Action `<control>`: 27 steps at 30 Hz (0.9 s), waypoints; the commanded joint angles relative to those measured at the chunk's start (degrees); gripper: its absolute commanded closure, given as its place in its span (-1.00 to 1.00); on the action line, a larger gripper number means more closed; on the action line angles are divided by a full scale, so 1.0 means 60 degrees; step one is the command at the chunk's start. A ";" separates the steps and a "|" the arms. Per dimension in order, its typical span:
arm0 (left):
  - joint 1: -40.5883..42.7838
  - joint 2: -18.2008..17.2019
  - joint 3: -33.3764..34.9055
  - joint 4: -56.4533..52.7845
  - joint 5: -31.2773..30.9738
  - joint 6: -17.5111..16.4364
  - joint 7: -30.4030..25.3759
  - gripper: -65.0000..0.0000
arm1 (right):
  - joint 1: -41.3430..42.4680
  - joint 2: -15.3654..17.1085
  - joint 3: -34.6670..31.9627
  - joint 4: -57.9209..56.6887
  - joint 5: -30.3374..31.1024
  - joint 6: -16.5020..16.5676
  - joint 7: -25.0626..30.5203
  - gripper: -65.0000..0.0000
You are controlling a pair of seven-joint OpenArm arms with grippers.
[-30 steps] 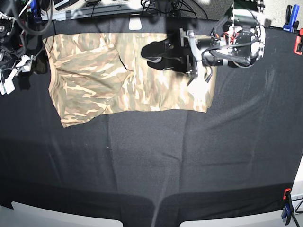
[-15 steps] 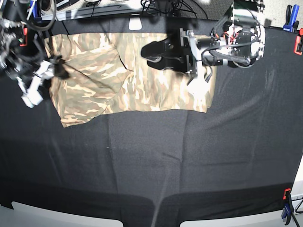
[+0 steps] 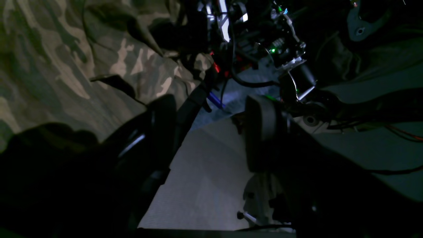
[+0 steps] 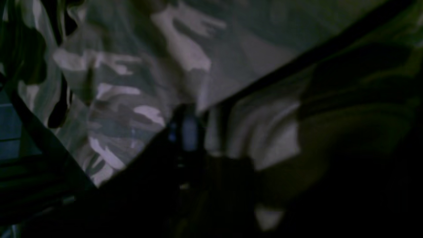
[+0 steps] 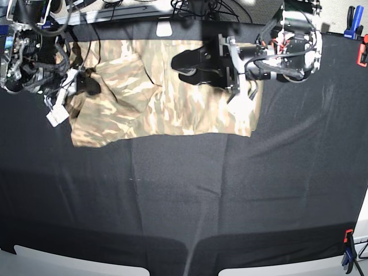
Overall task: Layout the t-shirt on the table in an organized manner, then fold the t-shirt properly
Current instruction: 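Grasp the collar end of the strip with the right gripper, then lift and fold the collar end with the right gripper over the folded part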
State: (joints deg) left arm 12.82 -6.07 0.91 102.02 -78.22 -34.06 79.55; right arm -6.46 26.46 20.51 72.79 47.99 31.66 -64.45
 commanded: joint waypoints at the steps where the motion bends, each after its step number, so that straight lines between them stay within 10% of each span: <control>1: -0.0076 0.0029 0.0000 0.0186 -0.0295 -0.0044 -0.0044 0.04 | 0.0124 0.0171 0.0168 0.0066 -0.0251 0.0022 -0.0138 0.94; 17: -0.0073 0.0029 0.0000 0.0182 0.0004 -0.0091 -0.0047 0.04 | 0.2845 0.1082 0.1792 0.0066 -0.0750 -0.0036 -0.0142 1.00; 27: -0.0076 0.0109 0.0000 0.0182 0.0568 -0.0113 -0.0299 0.04 | 0.2951 0.0710 0.0051 0.1009 0.0084 -0.0036 -0.0146 1.00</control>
State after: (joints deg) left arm 12.82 -5.41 0.91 102.02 -73.45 -34.52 78.41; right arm 9.98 29.67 20.43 77.71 46.39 31.59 -67.07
